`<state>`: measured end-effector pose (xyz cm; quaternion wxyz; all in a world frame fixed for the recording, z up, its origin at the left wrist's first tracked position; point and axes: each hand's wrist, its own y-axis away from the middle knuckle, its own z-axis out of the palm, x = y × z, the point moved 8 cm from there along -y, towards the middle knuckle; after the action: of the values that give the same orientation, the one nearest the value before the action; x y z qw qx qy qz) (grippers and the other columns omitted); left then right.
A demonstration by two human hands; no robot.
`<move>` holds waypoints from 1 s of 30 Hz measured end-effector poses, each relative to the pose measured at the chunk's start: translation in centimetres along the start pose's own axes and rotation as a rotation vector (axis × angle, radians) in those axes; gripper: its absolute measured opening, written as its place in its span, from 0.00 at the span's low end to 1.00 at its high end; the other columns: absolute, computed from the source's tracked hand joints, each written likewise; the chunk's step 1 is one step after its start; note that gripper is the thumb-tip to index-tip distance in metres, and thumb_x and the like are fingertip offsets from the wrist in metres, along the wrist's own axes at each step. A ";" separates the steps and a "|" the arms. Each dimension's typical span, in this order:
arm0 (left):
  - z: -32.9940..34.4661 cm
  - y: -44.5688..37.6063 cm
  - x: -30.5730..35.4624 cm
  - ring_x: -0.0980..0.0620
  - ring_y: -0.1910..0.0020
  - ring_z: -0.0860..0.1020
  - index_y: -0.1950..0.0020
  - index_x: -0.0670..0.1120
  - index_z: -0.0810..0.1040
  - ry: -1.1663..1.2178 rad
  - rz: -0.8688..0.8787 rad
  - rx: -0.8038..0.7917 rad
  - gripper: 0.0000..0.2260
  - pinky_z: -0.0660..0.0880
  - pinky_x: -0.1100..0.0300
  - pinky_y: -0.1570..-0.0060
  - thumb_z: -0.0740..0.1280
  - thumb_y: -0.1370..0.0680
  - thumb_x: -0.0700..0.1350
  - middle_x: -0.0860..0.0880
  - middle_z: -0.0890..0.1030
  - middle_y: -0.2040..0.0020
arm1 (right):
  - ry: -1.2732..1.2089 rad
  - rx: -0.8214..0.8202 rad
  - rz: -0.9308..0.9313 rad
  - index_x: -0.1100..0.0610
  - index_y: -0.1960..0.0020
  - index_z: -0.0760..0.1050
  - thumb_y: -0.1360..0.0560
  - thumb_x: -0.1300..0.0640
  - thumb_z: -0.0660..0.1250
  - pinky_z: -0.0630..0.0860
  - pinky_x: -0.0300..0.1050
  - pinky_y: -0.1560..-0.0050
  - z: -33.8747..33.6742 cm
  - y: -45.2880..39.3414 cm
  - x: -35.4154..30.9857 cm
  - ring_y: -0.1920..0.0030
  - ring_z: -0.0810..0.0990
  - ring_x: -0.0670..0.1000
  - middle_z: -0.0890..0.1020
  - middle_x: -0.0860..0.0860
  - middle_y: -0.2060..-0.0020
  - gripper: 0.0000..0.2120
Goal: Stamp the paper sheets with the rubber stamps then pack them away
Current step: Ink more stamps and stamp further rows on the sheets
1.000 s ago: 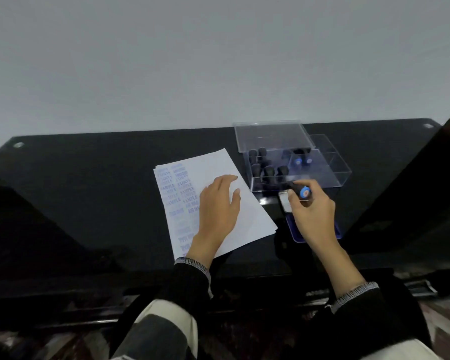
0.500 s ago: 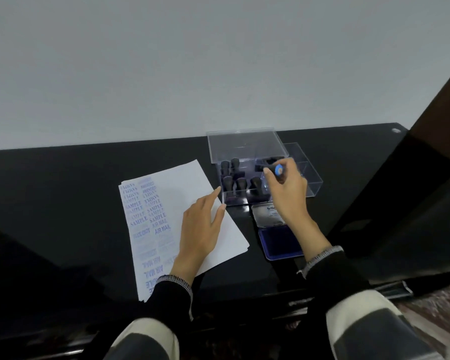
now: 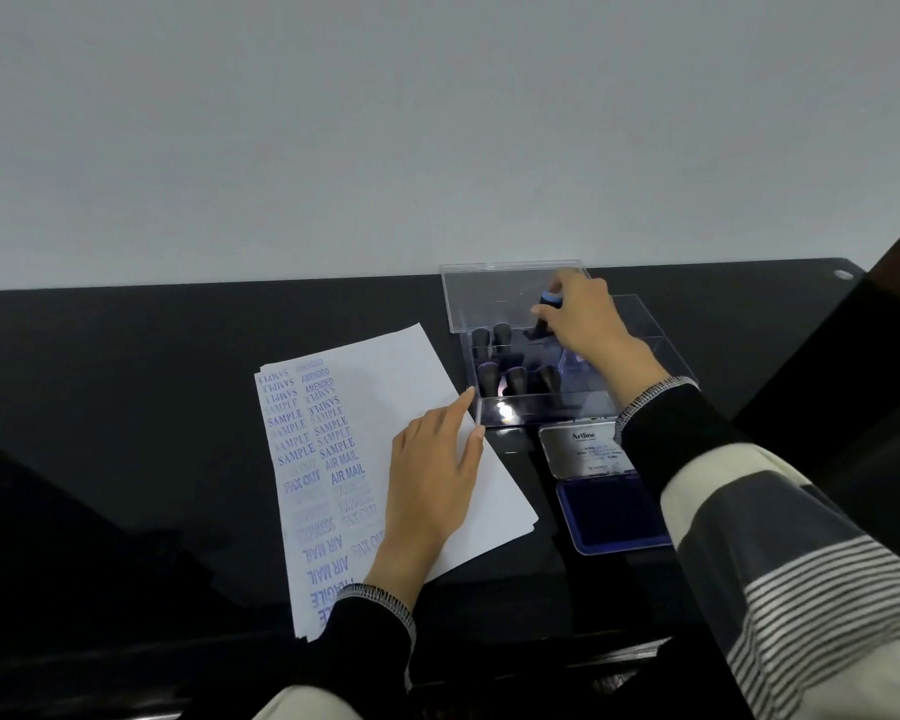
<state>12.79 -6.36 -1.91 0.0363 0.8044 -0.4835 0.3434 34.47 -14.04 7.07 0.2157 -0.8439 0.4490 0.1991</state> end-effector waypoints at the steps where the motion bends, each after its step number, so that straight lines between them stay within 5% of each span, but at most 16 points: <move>1: 0.0 0.0 0.0 0.55 0.35 0.68 0.25 0.57 0.60 -0.001 -0.004 -0.001 0.20 0.59 0.59 0.32 0.53 0.18 0.55 0.55 0.73 0.34 | 0.073 -0.031 -0.014 0.64 0.44 0.73 0.23 0.55 0.67 0.76 0.51 0.51 0.3 -0.4 -0.2 0.54 0.76 0.58 0.75 0.58 0.51 0.13; 6: 0.0 0.1 0.0 0.56 0.34 0.68 0.25 0.58 0.60 -0.002 -0.008 0.002 0.20 0.58 0.61 0.32 0.54 0.18 0.54 0.55 0.72 0.33 | 0.319 -0.205 -0.070 0.60 0.42 0.71 0.25 0.53 0.69 0.74 0.49 0.53 2.4 -1.1 -0.9 0.50 0.78 0.60 0.77 0.58 0.47 0.16; 13: 0.0 0.0 0.0 0.55 0.34 0.67 0.25 0.58 0.60 -0.009 -0.018 -0.009 0.20 0.58 0.61 0.31 0.54 0.18 0.54 0.55 0.72 0.32 | 0.513 -0.195 -0.046 0.60 0.40 0.74 0.23 0.60 0.63 0.73 0.51 0.51 4.0 -1.4 -0.7 0.46 0.78 0.62 0.78 0.60 0.44 0.12; 18: -0.1 0.1 0.0 0.55 0.34 0.67 0.25 0.57 0.59 -0.010 -0.016 -0.016 0.21 0.58 0.59 0.31 0.55 0.18 0.54 0.55 0.71 0.32 | 0.110 -0.001 0.046 0.56 0.46 0.80 0.26 0.58 0.68 0.77 0.52 0.45 1.8 -1.3 1.1 0.47 0.80 0.58 0.82 0.56 0.47 0.09; 22: -0.1 0.0 0.0 0.55 0.33 0.68 0.24 0.56 0.57 0.016 -0.023 0.002 0.23 0.58 0.60 0.31 0.56 0.18 0.54 0.54 0.69 0.30 | -0.122 0.238 0.201 0.61 0.51 0.82 0.25 0.59 0.67 0.72 0.42 0.47 -3.2 -0.2 5.4 0.48 0.80 0.57 0.83 0.59 0.52 0.07; 26: 0.0 0.1 0.8 0.55 0.29 0.64 0.24 0.59 0.55 -0.006 0.050 0.025 0.24 0.58 0.61 0.31 0.57 0.19 0.53 0.54 0.62 0.25 | 0.023 0.095 0.278 0.64 0.51 0.82 0.27 0.63 0.67 0.73 0.44 0.49 -3.8 -0.5 8.7 0.48 0.80 0.60 0.82 0.62 0.52 0.08; 30: 0.0 0.4 1.4 0.55 0.28 0.64 0.23 0.55 0.59 -0.020 0.097 0.053 0.24 0.57 0.63 0.33 0.60 0.19 0.52 0.55 0.60 0.23 | 0.172 -0.163 0.297 0.64 0.43 0.74 0.29 0.55 0.72 0.75 0.51 0.47 -1.8 -1.5 7.7 0.46 0.78 0.62 0.78 0.60 0.46 0.19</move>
<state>12.89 -7.61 -1.14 -0.0064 0.7842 -0.5129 0.3492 39.96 -19.46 4.71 0.0756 -0.7970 0.5678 0.1916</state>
